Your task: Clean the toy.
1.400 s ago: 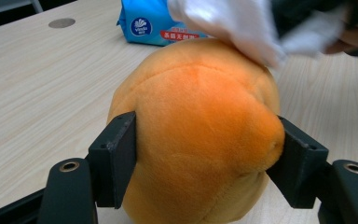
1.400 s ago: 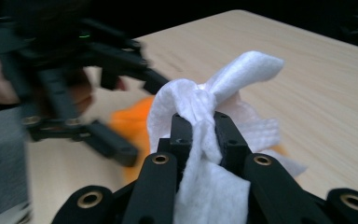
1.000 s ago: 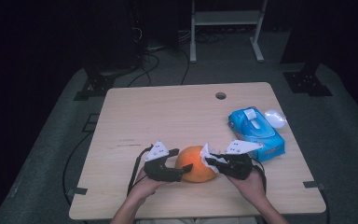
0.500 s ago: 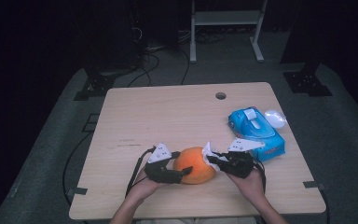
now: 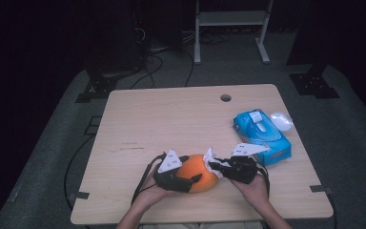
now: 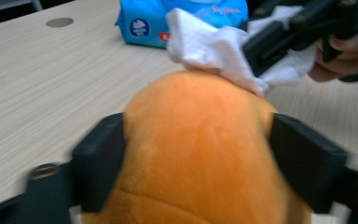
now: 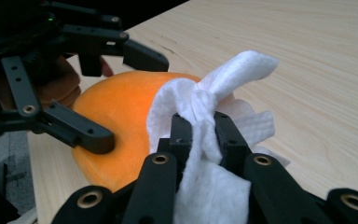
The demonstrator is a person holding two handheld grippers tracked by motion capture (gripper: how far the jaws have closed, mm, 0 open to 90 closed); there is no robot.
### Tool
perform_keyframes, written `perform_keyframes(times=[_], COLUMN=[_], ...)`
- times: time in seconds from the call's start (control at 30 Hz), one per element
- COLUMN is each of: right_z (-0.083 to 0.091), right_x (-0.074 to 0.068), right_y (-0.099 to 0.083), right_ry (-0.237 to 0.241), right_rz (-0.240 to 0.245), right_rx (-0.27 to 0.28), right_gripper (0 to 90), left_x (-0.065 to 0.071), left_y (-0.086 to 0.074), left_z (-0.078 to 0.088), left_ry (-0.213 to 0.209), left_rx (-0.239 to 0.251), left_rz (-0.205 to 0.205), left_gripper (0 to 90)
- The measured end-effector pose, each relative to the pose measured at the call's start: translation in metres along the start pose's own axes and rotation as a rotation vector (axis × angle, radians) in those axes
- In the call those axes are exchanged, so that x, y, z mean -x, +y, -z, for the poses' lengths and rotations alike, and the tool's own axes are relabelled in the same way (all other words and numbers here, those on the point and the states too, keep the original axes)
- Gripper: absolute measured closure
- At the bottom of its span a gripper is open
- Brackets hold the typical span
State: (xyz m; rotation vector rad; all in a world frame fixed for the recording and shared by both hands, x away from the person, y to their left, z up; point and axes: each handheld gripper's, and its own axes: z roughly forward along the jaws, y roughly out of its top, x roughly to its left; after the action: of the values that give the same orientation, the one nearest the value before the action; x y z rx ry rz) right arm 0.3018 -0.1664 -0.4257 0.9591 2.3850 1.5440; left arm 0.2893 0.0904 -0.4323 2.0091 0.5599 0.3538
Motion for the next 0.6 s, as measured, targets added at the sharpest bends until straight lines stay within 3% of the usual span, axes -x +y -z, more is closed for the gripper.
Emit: perform_keyframes(times=[0.1, 0.17, 0.23, 0.3, 0.33, 0.4, 0.5, 0.6], right_z=[0.0, 0.001, 0.002, 0.002, 0.0, -0.004, -0.012, -0.015], right_x=[0.002, 0.004, 0.004, 0.002, 0.001, 0.001, 0.01, 0.018], right_y=[0.001, 0.003, 0.004, 0.004, 0.003, 0.001, -0.007, -0.013], right_ry=[-0.012, -0.022, -0.027, -0.024, -0.024, -0.032, -0.044, -0.055], right_rz=[-0.017, -0.023, -0.025, -0.016, -0.009, -0.003, -0.036, -0.068], right_rx=[0.021, 0.038, 0.056, 0.059, 0.05, 0.034, -0.002, -0.03], right_gripper=[79.1, 79.1, 79.1, 79.0, 79.0, 79.0, 78.7, 78.7], left_x=[-0.001, -0.001, 0.0, -0.002, -0.004, -0.011, -0.016, -0.02], left_y=[0.003, 0.006, 0.009, 0.008, 0.007, 0.001, -0.006, -0.007], left_z=[0.001, 0.0, -0.001, -0.001, 0.0, 0.003, 0.009, 0.016], left_ry=[0.025, 0.052, 0.102, 0.162, 0.166, 0.126, 0.03, -0.013], left_rx=[0.031, 0.057, 0.076, 0.079, 0.076, 0.076, 0.048, 0.041], left_rz=[0.0, -0.011, -0.048, -0.075, -0.069, -0.016, 0.02, 0.037], left_gripper=[44.1, 45.9, 46.0, 45.7, 45.0, 43.4, 38.0, 31.2])
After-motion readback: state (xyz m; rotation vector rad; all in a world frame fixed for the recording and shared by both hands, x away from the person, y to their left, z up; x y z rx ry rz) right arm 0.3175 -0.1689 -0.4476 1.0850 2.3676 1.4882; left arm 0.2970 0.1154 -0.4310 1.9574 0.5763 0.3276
